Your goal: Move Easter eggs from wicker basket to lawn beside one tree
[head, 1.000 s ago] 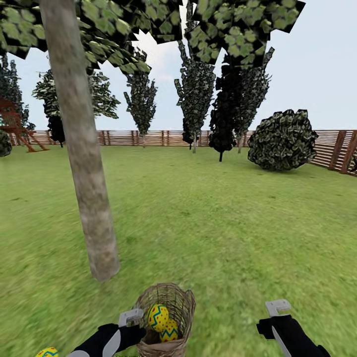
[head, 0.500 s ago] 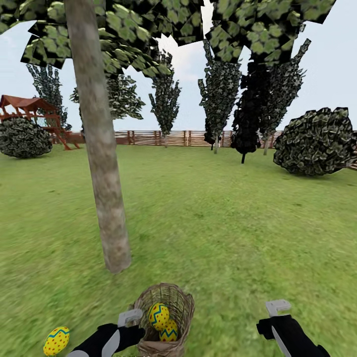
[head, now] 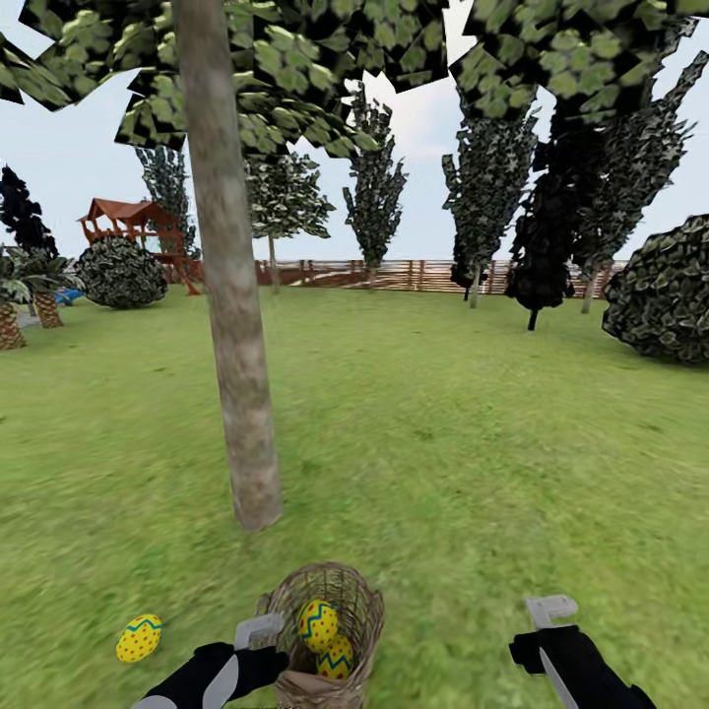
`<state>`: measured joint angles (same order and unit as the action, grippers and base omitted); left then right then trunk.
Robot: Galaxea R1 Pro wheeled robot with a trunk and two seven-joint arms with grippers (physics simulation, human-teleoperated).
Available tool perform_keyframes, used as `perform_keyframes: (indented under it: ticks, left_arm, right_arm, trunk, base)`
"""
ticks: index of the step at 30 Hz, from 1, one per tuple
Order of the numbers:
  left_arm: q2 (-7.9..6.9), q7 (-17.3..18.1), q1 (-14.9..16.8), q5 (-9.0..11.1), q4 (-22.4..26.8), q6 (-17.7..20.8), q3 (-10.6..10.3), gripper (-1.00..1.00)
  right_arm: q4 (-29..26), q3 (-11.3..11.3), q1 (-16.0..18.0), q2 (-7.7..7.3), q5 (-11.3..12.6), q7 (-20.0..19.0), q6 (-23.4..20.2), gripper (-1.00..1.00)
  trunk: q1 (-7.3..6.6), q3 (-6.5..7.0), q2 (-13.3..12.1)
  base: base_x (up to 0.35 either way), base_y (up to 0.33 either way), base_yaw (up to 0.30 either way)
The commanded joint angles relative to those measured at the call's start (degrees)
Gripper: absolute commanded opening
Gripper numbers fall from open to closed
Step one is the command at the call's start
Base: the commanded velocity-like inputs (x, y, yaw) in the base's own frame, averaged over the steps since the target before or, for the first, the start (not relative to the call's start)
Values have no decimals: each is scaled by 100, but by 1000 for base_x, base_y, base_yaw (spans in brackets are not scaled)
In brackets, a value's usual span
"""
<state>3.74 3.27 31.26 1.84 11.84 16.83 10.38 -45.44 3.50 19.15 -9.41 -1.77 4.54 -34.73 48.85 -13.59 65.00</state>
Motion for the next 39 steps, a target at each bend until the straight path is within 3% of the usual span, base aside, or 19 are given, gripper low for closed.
perform_keyframes:
  ticks: [1,39]
  left_arm:
    - [4,7,3,18,11,40,26,100]
    - [9,14,3,18,17,39,26,100]
  right_arm:
    - [-8,28,1,-8,-16,17,-34,100]
    - [0,28,1,-8,-16,21,-29,100]
  trunk:
    - [-22,11,-37]
    - [-857,693,-1561]
  base:
    - [0,-350,294]
    - [0,-344,294]
